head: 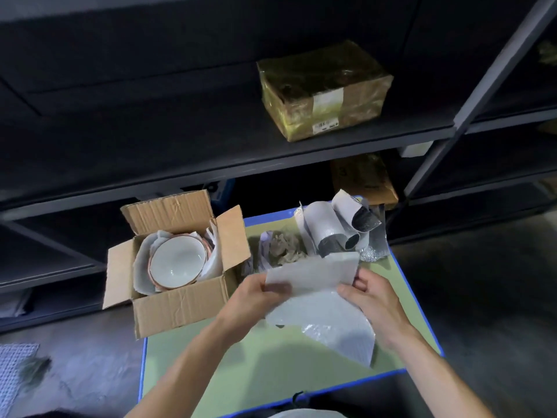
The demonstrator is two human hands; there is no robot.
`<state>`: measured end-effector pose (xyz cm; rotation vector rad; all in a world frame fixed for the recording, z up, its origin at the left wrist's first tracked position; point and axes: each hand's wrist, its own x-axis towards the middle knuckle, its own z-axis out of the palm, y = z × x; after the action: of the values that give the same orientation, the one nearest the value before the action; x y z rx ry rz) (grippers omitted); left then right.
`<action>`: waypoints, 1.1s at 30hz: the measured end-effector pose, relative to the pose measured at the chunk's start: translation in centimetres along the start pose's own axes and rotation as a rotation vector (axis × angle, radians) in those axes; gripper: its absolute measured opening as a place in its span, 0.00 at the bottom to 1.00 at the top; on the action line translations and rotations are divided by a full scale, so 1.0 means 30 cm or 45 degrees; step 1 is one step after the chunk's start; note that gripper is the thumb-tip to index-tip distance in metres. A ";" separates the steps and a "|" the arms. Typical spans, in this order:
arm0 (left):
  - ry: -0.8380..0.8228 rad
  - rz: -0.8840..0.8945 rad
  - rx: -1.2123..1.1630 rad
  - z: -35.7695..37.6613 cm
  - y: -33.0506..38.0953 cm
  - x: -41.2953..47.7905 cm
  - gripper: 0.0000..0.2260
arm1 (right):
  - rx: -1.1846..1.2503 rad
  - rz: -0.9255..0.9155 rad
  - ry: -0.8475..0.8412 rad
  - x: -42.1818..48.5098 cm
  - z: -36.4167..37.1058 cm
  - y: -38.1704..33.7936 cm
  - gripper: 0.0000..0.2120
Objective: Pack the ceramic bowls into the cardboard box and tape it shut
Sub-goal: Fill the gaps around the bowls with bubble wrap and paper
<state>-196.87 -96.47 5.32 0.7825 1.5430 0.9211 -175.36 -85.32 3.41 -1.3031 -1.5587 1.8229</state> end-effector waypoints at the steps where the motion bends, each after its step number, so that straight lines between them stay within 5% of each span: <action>1: -0.015 0.002 -0.051 -0.023 0.015 -0.013 0.05 | 0.000 -0.006 0.004 0.011 0.011 -0.011 0.12; 7: 0.117 -0.029 -0.122 -0.144 0.085 -0.110 0.11 | -0.018 -0.012 -0.187 0.051 0.091 -0.114 0.09; 9: 0.235 -0.039 -0.114 -0.190 0.093 -0.147 0.05 | -0.079 -0.072 -0.223 0.067 0.140 -0.158 0.10; 14: 0.610 0.015 0.116 -0.362 0.114 -0.231 0.11 | -0.183 -0.201 -0.238 0.111 0.302 -0.269 0.10; 22: 0.904 -0.113 0.433 -0.672 0.195 -0.410 0.12 | -0.724 -0.441 -0.365 0.190 0.566 -0.331 0.12; 33: 0.823 -0.405 0.735 -0.903 0.281 -0.485 0.19 | -1.167 -0.669 -0.681 0.224 0.909 -0.269 0.18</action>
<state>-221.32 -108.92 21.60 0.6219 2.4854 0.5020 -203.53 -92.37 6.61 -0.5469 -2.8906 1.1643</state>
